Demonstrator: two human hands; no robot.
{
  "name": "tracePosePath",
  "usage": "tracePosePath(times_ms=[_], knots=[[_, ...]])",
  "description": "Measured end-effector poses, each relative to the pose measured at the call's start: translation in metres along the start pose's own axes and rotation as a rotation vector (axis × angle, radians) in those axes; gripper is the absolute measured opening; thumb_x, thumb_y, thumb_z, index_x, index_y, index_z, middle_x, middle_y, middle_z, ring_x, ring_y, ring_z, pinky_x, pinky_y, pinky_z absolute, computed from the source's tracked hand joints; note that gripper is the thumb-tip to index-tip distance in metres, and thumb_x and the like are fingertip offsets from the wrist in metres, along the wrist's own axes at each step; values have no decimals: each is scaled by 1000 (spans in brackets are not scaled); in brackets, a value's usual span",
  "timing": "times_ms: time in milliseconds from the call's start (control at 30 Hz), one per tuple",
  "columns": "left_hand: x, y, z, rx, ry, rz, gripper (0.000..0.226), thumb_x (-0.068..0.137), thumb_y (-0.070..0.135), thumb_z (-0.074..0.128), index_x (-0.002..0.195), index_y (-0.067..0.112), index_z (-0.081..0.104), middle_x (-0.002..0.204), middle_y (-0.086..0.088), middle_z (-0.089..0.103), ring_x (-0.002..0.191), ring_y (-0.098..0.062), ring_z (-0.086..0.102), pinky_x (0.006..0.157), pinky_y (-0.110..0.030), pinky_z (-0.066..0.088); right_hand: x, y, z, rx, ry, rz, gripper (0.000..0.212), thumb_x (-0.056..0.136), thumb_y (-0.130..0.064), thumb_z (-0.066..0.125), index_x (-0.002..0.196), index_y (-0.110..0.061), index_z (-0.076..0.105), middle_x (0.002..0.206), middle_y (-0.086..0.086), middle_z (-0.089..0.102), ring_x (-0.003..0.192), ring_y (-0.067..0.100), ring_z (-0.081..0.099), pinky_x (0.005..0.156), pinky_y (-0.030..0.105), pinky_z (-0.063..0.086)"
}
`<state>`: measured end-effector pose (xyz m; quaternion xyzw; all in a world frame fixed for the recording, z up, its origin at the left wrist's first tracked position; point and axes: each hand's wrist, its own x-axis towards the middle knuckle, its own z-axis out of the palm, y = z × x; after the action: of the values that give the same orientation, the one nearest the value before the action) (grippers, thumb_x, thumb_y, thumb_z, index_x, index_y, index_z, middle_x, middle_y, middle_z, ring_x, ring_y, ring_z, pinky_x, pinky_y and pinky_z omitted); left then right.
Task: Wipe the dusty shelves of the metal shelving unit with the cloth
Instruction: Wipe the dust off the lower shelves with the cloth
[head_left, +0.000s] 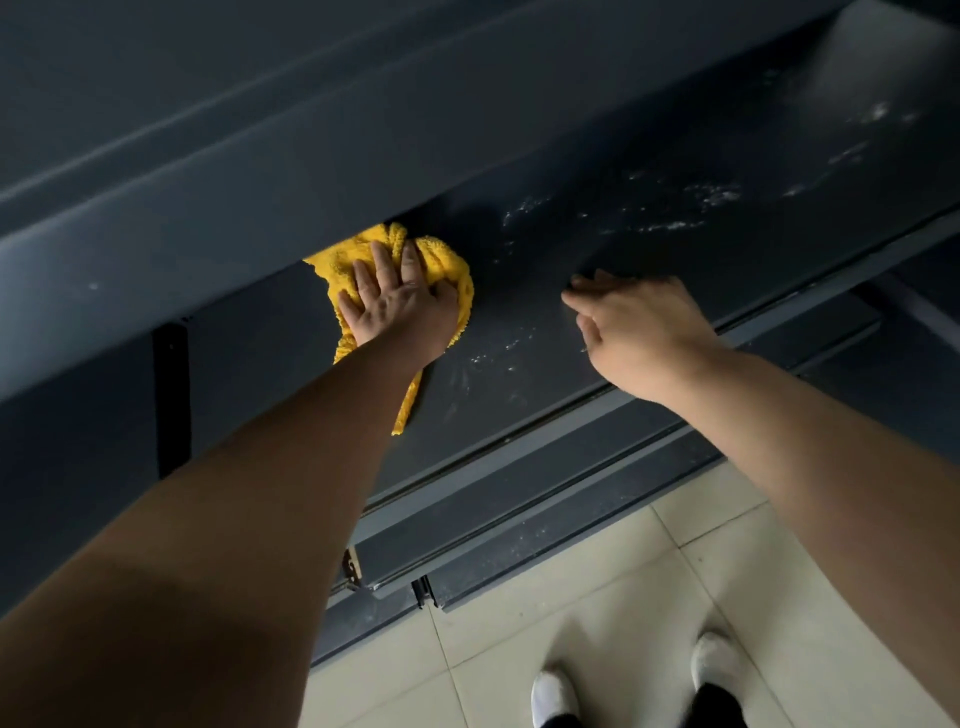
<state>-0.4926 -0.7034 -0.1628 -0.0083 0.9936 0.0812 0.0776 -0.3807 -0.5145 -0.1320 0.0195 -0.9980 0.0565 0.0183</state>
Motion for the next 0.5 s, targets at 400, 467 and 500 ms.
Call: tracePosePath(times_ms=[400,467,500], knots=[[9,98,7,-6,-4,48,64,97,47,23,155,30,0,162,1,-13,149,-25,-12,119,-50,-6,-2,103,-26,13,26,86,49,88,-6,50,132,-28,57,118,0,67,110,24,58,93,39,37],[9,123,9,-9,-8,70,64,97,46,24,155,30,0,162,0,-13,149,-25,-12,119,-49,-6,-3,120,-23,-27,25,42,42,86,-7,51,121,-27,63,116,-2,67,109,23,58,91,39,37],[9,136,11,-9,-10,82,64,97,46,24,155,30,0,162,0,-13,149,-25,-12,119,-49,-6,-2,128,-21,-34,19,3,39,86,-9,50,118,-27,64,115,-4,68,107,22,59,92,38,38]])
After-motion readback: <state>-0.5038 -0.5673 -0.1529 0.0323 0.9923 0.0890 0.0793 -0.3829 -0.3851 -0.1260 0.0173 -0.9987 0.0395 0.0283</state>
